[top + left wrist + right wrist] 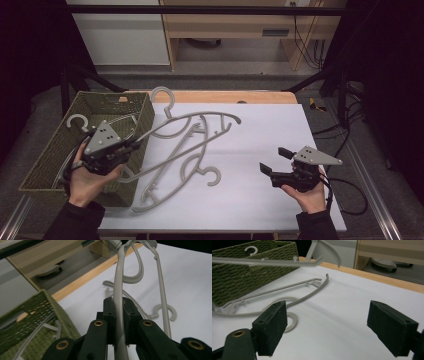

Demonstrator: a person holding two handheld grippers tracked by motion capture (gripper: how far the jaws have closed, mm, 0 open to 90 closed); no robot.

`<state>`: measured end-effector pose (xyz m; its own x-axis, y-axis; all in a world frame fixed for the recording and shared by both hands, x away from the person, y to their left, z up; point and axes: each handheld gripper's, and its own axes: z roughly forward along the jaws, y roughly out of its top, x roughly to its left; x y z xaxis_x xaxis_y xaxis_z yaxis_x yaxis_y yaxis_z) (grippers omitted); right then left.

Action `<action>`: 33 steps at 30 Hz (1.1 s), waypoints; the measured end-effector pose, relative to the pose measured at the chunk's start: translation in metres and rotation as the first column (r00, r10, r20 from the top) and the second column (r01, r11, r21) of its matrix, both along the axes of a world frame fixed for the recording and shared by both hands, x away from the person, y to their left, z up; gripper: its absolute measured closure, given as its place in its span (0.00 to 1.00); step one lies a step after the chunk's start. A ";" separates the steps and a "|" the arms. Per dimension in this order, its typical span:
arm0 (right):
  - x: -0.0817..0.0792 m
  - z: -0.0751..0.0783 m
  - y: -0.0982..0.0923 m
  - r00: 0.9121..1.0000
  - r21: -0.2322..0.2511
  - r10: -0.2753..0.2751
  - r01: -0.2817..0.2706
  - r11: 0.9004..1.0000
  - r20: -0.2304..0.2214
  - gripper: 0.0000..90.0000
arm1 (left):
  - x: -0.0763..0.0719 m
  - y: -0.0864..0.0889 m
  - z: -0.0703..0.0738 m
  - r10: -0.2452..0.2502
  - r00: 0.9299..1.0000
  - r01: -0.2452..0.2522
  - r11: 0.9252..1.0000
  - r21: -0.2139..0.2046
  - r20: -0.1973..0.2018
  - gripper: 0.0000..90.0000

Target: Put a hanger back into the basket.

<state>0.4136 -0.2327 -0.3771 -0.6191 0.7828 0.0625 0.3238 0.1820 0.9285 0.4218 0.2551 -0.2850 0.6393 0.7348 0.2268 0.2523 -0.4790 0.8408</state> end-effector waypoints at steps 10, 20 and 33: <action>0.001 -0.001 0.001 1.000 -0.002 -0.009 0.009 1.000 -0.006 0.15 | 0.015 0.046 0.021 0.117 0.991 -0.116 0.993 -0.022 0.060 0.91; 0.001 -0.002 0.001 1.000 -0.009 -0.010 0.010 1.000 -0.008 0.15 | 0.025 0.096 0.015 0.212 0.974 -0.210 0.977 -0.033 0.083 0.91; 0.003 -0.004 0.002 1.000 -0.016 -0.010 0.010 1.000 -0.017 0.14 | 0.029 0.155 -0.005 0.300 0.952 -0.297 0.953 -0.056 0.054 0.91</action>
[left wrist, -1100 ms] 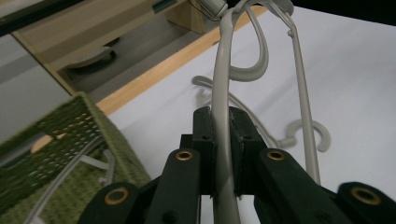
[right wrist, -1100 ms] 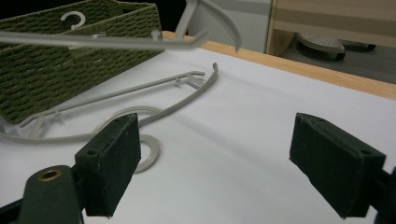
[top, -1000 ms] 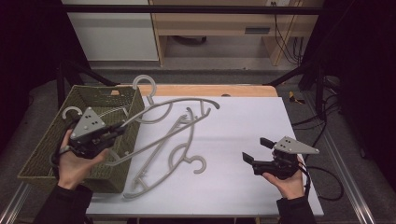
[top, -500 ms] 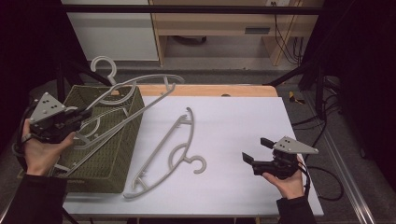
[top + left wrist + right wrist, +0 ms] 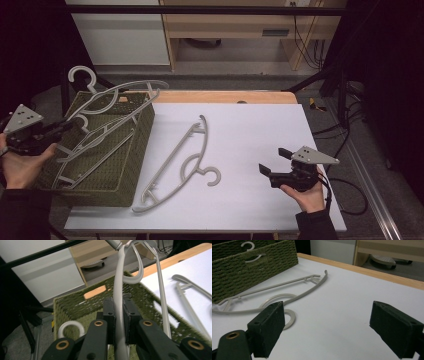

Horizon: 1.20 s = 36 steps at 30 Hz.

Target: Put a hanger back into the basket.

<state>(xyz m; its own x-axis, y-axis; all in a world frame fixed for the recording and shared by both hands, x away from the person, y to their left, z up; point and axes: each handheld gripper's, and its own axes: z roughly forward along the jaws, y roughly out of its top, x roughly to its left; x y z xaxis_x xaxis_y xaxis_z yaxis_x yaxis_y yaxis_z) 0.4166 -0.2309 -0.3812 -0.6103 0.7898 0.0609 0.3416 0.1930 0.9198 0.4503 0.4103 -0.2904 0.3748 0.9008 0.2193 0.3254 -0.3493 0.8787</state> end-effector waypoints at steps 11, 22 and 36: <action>0.001 -0.001 0.000 1.000 -0.005 0.002 -0.002 1.000 -0.003 0.14 | 0.000 0.037 -0.023 0.071 0.997 -0.071 0.997 -0.006 -0.036 0.91; 0.001 -0.001 0.001 1.000 -0.004 -0.003 0.003 1.000 -0.004 0.13 | -0.004 0.055 -0.042 0.107 0.991 -0.108 0.994 -0.009 -0.076 0.91; 0.001 -0.002 0.002 1.000 -0.009 0.000 0.000 1.000 -0.006 0.13 | 0.008 0.036 -0.060 0.103 0.985 -0.099 0.994 0.036 -0.138 0.91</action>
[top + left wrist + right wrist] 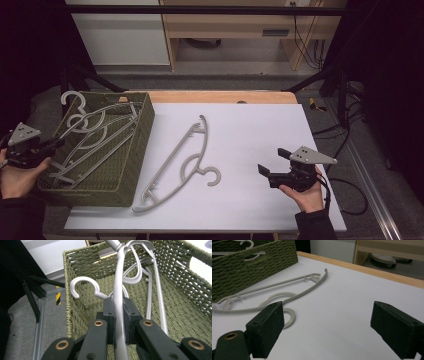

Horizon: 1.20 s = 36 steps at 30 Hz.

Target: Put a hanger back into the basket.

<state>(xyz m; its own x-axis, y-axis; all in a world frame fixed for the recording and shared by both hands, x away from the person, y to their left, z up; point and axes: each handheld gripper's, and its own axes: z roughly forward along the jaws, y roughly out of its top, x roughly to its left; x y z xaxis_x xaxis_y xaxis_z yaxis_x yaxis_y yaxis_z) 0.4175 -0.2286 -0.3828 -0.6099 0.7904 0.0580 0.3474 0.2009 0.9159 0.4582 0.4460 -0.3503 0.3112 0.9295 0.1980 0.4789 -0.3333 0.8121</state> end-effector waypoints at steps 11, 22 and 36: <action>0.000 0.000 0.000 1.000 -0.002 0.003 -0.003 1.000 0.001 0.13 | 0.014 -0.003 -0.015 0.029 0.993 -0.024 0.999 0.047 -0.117 0.91; -0.001 0.000 -0.001 1.000 0.000 -0.002 0.002 1.000 0.000 0.13 | 0.014 -0.005 -0.014 0.064 0.979 -0.055 0.997 0.049 -0.193 0.85; -0.001 0.000 -0.003 1.000 0.005 -0.009 0.009 1.000 0.004 0.13 | -0.015 -0.048 0.018 -0.088 0.995 0.086 0.994 -0.066 -0.036 0.62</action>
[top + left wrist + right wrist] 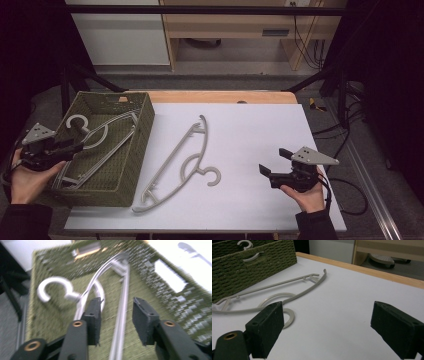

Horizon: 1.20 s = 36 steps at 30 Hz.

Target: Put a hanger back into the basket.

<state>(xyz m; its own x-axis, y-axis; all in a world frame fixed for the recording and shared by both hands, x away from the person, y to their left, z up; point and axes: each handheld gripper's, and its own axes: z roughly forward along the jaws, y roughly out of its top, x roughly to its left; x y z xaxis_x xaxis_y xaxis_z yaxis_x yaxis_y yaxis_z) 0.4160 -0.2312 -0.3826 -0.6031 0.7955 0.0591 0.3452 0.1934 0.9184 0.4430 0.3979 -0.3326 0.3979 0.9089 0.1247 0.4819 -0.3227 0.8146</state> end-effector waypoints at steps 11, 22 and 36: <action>0.000 0.000 -0.001 1.000 0.002 0.000 0.000 1.000 -0.002 0.13 | -0.020 -0.059 0.013 -0.150 0.987 0.154 0.985 -0.075 0.056 0.38; -0.001 0.001 -0.003 1.000 0.005 -0.002 0.002 1.000 0.000 0.13 | -0.027 -0.122 0.000 -0.276 0.961 0.277 0.959 -0.061 0.028 0.21; -0.002 -0.001 -0.004 1.000 0.000 -0.003 0.003 1.000 -0.003 0.12 | -0.035 -0.174 -0.034 -0.398 0.915 0.396 0.917 -0.047 -0.069 0.21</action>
